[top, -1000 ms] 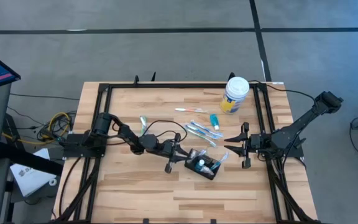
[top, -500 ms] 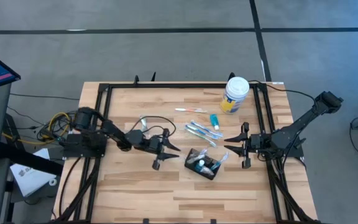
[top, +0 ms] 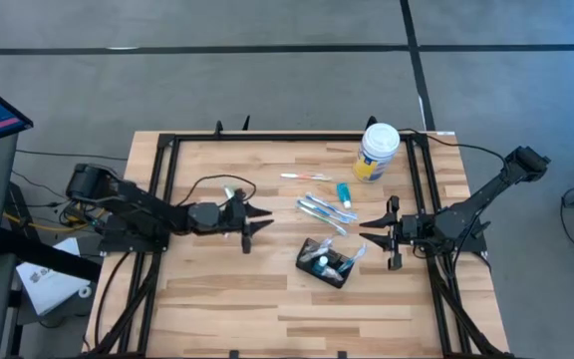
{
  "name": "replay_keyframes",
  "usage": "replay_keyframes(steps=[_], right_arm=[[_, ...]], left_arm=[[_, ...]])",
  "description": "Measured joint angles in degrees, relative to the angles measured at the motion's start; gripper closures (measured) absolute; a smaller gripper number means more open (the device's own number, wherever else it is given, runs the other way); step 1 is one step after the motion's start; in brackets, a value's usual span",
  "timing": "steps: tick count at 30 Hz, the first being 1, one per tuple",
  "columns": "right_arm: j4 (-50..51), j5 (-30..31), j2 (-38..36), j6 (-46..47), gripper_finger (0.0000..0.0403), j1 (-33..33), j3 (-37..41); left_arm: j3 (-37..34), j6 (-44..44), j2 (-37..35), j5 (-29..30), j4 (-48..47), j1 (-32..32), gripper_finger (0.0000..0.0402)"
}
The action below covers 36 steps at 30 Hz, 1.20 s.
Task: Pick & Place toothbrushing station
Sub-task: Put the violet toothbrush into the mesh organizer
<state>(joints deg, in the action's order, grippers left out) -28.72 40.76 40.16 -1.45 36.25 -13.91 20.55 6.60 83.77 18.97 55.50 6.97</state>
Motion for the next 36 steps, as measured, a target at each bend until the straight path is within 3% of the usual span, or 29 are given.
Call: replay_keyframes(steps=[14, 23, 36], right_arm=[[0.01, 0.00, 0.02, 0.00, 0.0305, -0.04, 0.00], [0.04, 0.02, 0.00, 0.00, 0.0305, -0.04, 0.00], [0.20, 0.02, 0.00, 0.00, 0.0305, -0.04, 0.00]], left_arm=[[0.02, 2.82, -11.93, -0.52, -30.04, -6.32, 0.0298], [0.21, 2.72, -14.42, -9.09, -30.80, -12.38, 0.0298], [2.98, -0.61, -21.46, -31.82, -31.09, -20.00, 0.0298]])
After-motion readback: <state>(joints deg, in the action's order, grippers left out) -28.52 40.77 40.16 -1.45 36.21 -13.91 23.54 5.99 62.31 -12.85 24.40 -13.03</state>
